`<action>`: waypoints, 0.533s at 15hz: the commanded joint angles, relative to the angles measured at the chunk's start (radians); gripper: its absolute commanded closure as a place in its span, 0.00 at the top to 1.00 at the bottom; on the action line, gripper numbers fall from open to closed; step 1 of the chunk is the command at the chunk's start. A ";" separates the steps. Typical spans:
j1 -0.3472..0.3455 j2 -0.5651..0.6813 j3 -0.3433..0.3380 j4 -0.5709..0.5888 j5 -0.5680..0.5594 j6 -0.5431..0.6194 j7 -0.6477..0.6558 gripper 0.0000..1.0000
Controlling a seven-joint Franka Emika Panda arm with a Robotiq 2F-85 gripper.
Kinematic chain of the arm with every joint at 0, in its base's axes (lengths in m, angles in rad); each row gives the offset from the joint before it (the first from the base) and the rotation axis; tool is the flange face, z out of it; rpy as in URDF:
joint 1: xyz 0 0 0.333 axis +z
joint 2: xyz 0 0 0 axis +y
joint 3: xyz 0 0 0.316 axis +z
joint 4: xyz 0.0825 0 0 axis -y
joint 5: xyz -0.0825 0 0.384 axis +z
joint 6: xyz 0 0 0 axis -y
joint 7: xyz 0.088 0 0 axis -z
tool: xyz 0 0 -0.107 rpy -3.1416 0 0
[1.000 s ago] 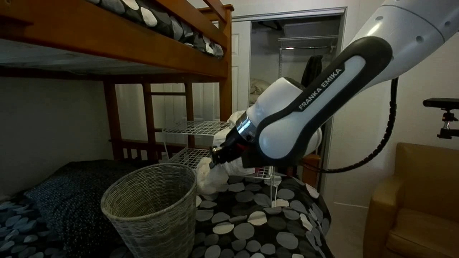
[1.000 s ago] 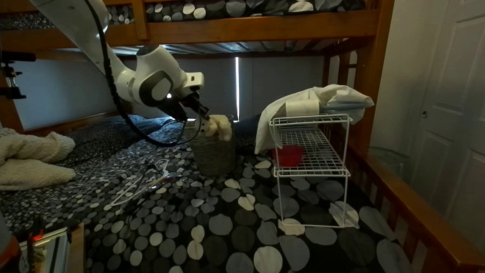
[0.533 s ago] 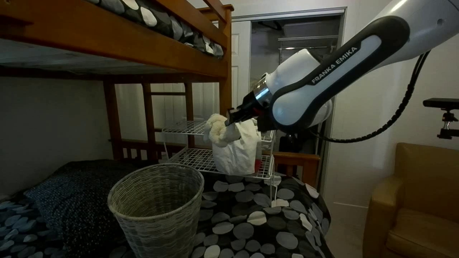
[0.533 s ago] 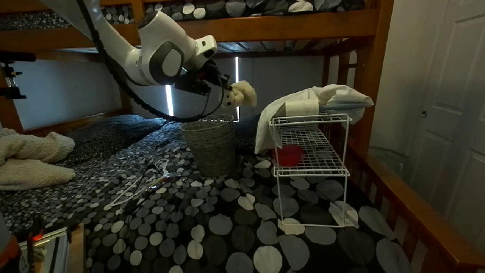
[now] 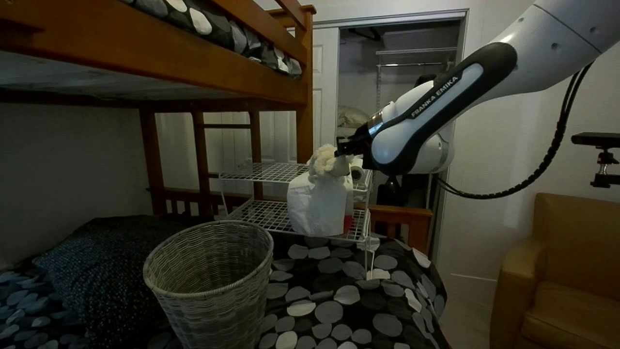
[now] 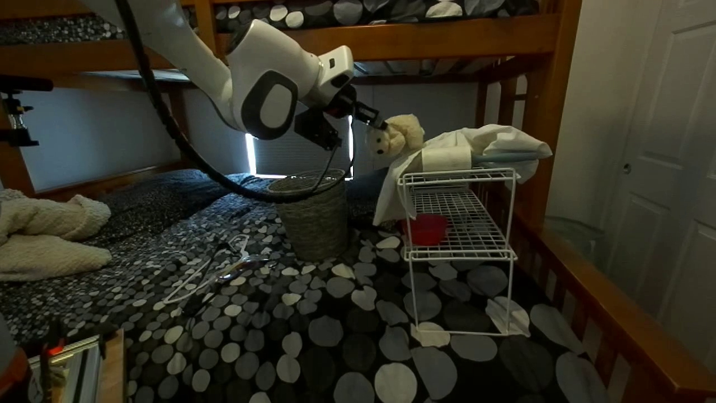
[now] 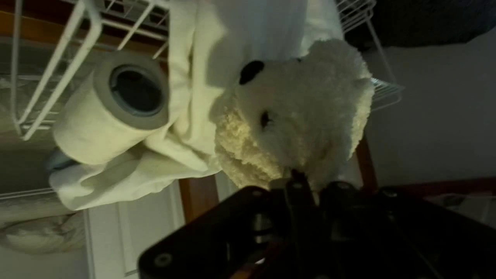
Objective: Put the bear plush toy on the white stand
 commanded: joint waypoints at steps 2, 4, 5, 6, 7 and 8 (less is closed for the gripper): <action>0.001 0.143 0.029 0.178 0.219 0.070 -0.106 0.02; -0.007 0.100 0.017 0.134 0.171 0.045 -0.078 0.02; -0.001 0.120 0.021 0.160 0.175 0.045 -0.081 0.08; -0.001 0.126 0.021 0.162 0.175 0.045 -0.081 0.08; -0.001 0.125 0.021 0.159 0.175 0.045 -0.081 0.08; -0.002 0.123 0.020 0.156 0.175 0.045 -0.081 0.08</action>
